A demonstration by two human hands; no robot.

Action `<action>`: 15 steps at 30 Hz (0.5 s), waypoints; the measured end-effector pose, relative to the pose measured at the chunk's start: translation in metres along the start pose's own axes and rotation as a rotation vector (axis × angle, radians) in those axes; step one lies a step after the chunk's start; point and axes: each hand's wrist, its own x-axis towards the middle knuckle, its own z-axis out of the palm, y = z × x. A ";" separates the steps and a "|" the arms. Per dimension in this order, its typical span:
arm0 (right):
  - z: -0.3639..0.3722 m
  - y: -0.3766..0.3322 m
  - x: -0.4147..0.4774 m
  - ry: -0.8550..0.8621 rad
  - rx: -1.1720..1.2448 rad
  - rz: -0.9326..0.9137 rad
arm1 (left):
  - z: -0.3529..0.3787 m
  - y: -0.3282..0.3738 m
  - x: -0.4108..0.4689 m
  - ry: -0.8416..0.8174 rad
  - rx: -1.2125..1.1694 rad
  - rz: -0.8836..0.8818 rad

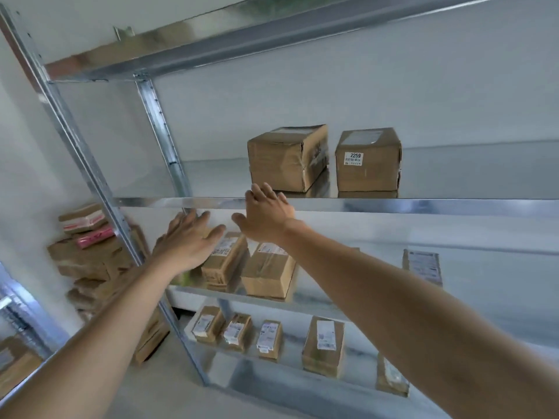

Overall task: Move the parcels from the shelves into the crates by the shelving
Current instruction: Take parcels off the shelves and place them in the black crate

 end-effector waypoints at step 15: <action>-0.036 0.059 0.015 0.255 -0.023 0.142 | -0.019 0.042 0.085 0.070 -0.365 0.188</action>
